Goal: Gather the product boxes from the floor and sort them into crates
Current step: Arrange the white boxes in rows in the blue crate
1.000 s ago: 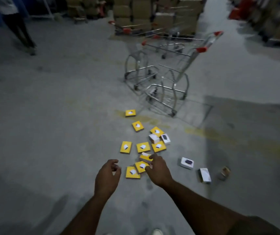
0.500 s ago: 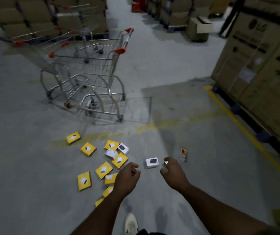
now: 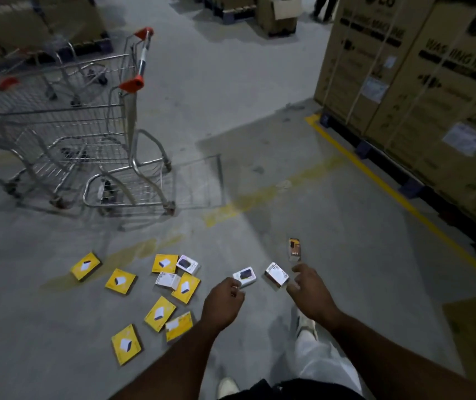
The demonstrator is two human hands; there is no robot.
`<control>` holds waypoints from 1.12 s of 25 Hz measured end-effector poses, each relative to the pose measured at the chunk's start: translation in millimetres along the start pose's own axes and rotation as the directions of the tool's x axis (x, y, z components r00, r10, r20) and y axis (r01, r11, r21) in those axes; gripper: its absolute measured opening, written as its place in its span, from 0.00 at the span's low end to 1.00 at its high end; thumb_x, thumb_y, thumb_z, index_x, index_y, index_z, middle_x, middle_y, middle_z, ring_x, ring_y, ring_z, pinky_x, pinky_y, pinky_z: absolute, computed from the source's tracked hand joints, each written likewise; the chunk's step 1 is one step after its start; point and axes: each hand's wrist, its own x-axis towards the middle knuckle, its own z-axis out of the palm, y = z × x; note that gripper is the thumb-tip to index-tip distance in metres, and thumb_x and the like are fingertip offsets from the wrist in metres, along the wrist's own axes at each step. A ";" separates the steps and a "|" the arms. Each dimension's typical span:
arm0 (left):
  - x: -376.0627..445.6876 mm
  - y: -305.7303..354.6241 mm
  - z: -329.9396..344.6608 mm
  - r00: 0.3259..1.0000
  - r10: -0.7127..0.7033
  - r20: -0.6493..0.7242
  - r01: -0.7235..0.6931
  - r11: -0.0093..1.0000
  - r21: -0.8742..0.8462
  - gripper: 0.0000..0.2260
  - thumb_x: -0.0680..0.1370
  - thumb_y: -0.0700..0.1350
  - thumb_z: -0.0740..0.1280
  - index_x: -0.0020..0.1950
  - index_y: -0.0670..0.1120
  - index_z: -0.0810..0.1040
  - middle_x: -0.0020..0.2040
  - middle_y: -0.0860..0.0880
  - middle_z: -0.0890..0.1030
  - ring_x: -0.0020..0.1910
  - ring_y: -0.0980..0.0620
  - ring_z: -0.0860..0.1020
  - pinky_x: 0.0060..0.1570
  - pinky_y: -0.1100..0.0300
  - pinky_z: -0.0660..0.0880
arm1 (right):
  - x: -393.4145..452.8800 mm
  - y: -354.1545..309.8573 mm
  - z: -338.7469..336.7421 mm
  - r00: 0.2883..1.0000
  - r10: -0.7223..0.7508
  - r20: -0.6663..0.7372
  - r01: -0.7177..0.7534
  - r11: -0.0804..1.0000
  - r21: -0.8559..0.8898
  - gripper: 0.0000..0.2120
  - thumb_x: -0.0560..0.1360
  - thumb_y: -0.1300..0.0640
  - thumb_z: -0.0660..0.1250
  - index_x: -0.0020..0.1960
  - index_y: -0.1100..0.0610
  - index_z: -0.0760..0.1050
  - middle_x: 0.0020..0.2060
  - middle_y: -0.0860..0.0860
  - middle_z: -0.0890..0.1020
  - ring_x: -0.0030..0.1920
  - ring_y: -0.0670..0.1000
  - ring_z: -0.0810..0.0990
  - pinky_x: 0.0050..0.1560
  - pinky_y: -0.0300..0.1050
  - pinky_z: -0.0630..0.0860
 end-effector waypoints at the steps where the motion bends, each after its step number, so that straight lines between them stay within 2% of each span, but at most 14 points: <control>1: 17.5 5.5 4.7 1.000 -0.013 0.005 0.013 1.000 0.006 0.08 0.74 0.49 0.67 0.52 0.54 0.78 0.44 0.54 0.83 0.50 0.52 0.82 0.47 0.59 0.75 | 19.1 5.0 -3.1 1.000 0.012 0.015 -0.012 1.000 0.000 0.17 0.71 0.57 0.68 0.60 0.57 0.73 0.51 0.55 0.79 0.56 0.56 0.76 0.55 0.46 0.72; 6: 103.3 43.0 28.7 0.997 -0.073 -0.037 0.074 0.997 0.021 0.12 0.74 0.48 0.65 0.57 0.52 0.76 0.46 0.53 0.83 0.49 0.50 0.81 0.46 0.58 0.75 | 128.9 28.5 -17.1 0.994 -0.030 0.105 0.029 0.999 0.014 0.12 0.72 0.59 0.68 0.55 0.61 0.75 0.54 0.55 0.79 0.57 0.58 0.76 0.56 0.46 0.70; 10: 182.8 53.3 69.5 0.994 -0.091 -0.057 0.091 0.996 0.001 0.23 0.72 0.49 0.69 0.67 0.49 0.72 0.50 0.55 0.77 0.49 0.50 0.81 0.50 0.52 0.79 | 218.8 47.3 -17.0 0.986 -0.017 0.166 0.013 1.000 0.025 0.14 0.73 0.60 0.67 0.57 0.61 0.74 0.51 0.56 0.78 0.57 0.57 0.75 0.56 0.45 0.69; 14: 267.5 40.8 123.4 0.990 -0.114 -0.081 0.118 0.992 0.035 0.26 0.72 0.46 0.72 0.69 0.48 0.70 0.56 0.52 0.77 0.53 0.51 0.81 0.51 0.54 0.78 | 307.8 85.6 25.3 0.976 0.042 0.214 -0.046 0.999 0.011 0.18 0.72 0.59 0.68 0.60 0.61 0.72 0.52 0.58 0.77 0.56 0.58 0.75 0.58 0.50 0.71; 20: 393.5 -68.0 244.0 0.980 -0.184 0.075 0.166 0.965 0.201 0.31 0.73 0.47 0.73 0.72 0.42 0.67 0.66 0.45 0.72 0.65 0.45 0.74 0.59 0.53 0.72 | 412.3 193.5 179.3 0.946 0.220 0.238 -0.225 0.974 -0.005 0.20 0.70 0.55 0.70 0.60 0.59 0.71 0.54 0.56 0.76 0.56 0.58 0.75 0.57 0.50 0.72; 25: 465.6 -173.9 342.6 0.949 -0.239 0.205 0.152 0.918 0.365 0.37 0.72 0.50 0.74 0.76 0.43 0.62 0.70 0.45 0.68 0.69 0.45 0.69 0.66 0.53 0.69 | 448.3 298.8 308.6 0.928 0.245 0.281 -0.192 0.960 -0.201 0.25 0.67 0.49 0.73 0.58 0.59 0.70 0.56 0.55 0.75 0.58 0.56 0.71 0.56 0.45 0.68; 28: 484.1 -223.3 378.8 0.949 -0.250 0.190 0.127 0.859 0.496 0.45 0.70 0.52 0.75 0.79 0.42 0.55 0.75 0.45 0.63 0.74 0.45 0.63 0.70 0.51 0.66 | 461.0 335.7 355.2 0.934 0.210 0.288 -0.132 0.954 -0.268 0.36 0.64 0.48 0.75 0.66 0.58 0.66 0.62 0.56 0.73 0.62 0.56 0.71 0.61 0.47 0.69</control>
